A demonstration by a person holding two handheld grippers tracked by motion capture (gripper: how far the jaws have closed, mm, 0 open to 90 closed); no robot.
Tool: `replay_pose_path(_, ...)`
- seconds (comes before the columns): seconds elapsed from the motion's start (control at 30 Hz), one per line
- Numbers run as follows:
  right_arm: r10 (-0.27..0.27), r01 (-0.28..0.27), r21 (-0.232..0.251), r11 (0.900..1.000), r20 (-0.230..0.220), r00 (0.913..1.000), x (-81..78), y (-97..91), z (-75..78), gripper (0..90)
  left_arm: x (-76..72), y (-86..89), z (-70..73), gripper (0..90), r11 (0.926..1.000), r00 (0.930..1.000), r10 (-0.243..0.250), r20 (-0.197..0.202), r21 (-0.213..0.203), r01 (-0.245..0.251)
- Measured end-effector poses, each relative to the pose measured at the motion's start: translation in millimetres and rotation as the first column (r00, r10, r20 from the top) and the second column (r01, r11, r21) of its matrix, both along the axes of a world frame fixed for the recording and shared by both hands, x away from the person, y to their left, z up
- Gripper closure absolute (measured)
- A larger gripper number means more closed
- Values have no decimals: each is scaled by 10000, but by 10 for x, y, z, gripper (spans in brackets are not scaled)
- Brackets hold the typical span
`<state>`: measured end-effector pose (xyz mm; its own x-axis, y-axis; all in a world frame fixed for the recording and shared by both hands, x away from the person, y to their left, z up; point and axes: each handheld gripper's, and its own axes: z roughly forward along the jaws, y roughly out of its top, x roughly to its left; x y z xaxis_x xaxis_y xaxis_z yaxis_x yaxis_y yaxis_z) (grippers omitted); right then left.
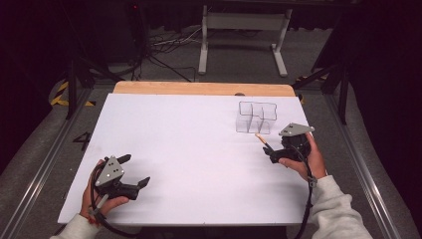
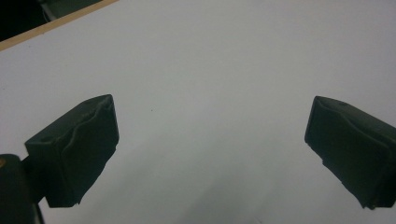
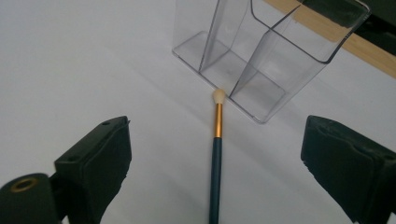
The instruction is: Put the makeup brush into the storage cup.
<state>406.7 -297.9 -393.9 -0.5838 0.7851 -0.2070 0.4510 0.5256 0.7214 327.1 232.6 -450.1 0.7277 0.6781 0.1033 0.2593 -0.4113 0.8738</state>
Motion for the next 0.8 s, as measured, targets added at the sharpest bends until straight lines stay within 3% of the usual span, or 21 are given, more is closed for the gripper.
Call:
replay_pose_path(0.1, -227, 238, 360, 9991, -307, 9993, 89, -10, 45, 117, 1, 2, -1, 36, 10000, 10000, -11, -10, 6, 11)
replay_pose_path(0.23, -345, 370, 285, 9989, -860, 9957, 184, -11, 59, 176, 0, -1, -7, 36, 10000, 10000, -9, -48, 53, 9)
replay_pose_path(0.3, -151, 182, 233, 9996, -1255, 9920, 233, -11, 53, 211, 3, -3, -11, 36, 10000, 9999, -63, -113, 67, 64)
replay_pose_path(0.37, -319, 297, -156, 9994, -1697, 9850, 301, 10, 25, 211, 3, -5, -14, 36, 9999, 9999, -83, -116, 96, 84)
replay_pose_path(0.6, -737, 672, -348, 9971, -2445, 9668, 437, 31, 7, 171, 4, -15, -23, 36, 9999, 9997, -129, -197, 97, 131)
replay_pose_path(0.7, -1088, 988, -485, 9939, -2932, 9498, 512, 37, -6, 95, 9, -14, -26, 36, 9997, 9996, -164, -214, 151, 167)
replay_pose_path(0.8, -1118, 970, -638, 9932, -3016, 9469, 560, 44, 6, 99, 8, -14, -28, 36, 9997, 9995, -201, -244, 134, 204)
